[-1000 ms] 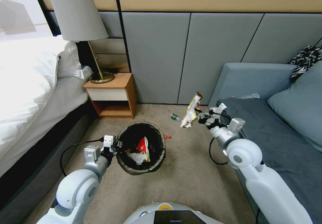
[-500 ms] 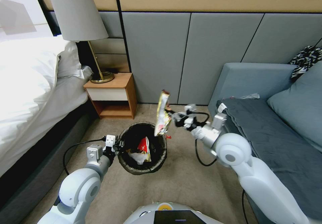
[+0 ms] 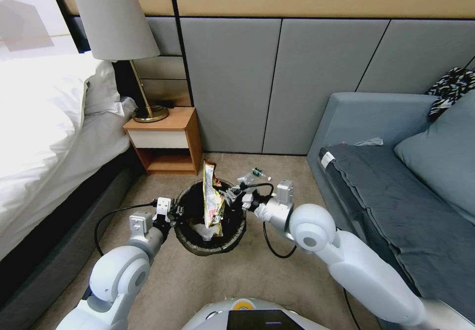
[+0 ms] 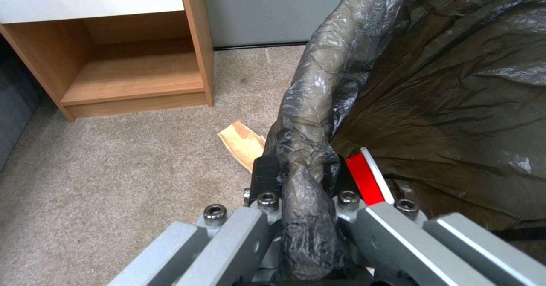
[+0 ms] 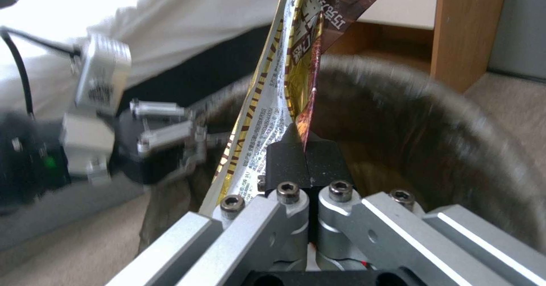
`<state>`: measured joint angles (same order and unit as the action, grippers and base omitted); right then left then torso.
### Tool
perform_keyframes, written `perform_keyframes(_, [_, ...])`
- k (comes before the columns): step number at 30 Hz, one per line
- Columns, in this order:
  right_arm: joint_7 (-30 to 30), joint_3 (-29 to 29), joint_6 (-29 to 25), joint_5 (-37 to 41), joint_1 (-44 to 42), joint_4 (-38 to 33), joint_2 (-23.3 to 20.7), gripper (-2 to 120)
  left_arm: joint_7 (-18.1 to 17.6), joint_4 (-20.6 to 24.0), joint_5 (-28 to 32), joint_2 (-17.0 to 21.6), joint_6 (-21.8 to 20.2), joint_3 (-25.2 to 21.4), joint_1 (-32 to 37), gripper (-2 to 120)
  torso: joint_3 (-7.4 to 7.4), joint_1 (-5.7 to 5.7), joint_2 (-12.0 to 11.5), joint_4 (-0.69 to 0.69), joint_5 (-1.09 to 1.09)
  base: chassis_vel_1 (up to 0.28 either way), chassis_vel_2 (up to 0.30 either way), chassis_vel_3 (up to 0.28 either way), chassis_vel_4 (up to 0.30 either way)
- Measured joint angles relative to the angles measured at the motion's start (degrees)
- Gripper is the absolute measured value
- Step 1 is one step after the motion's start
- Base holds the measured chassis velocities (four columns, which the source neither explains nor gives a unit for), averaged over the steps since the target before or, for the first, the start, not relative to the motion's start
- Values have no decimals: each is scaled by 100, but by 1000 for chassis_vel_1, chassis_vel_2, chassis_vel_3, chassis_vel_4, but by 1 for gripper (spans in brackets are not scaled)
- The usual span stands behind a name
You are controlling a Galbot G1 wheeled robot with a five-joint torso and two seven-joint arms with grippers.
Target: Pick up the trash bin, then pick up the garbage from the floor and place it into the trash bin.
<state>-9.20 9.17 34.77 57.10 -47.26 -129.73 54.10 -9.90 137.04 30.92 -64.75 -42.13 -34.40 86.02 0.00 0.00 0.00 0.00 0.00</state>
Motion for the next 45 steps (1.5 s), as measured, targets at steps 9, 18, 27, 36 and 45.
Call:
perform_keyframes(9, [7,168,98,-377,-125,93,23,11,13,-12,15,17,0,13,-28,1,0,0,0,0,0,0,0,0,0])
perform_keyframes(18, [-107,267,95,-512,-149,144,99,40,21,-18,38,37,0,5,-51,1,0,0,0,0,0,0,0,0,0])
perform_keyframes(27, [-133,264,89,-515,-140,49,109,75,24,-41,46,37,0,7,-77,1,-1,0,0,0,0,0,0,0,0])
perform_keyframes(36, [-165,159,50,-531,-137,-28,92,99,26,-80,59,41,0,17,-121,1,0,0,0,0,0,0,0,0,0])
perform_keyframes(45, [-479,-881,-606,-392,-447,-587,-177,100,28,-109,109,53,0,-30,-140,1,0,0,0,-2,0,0,0,0,0])
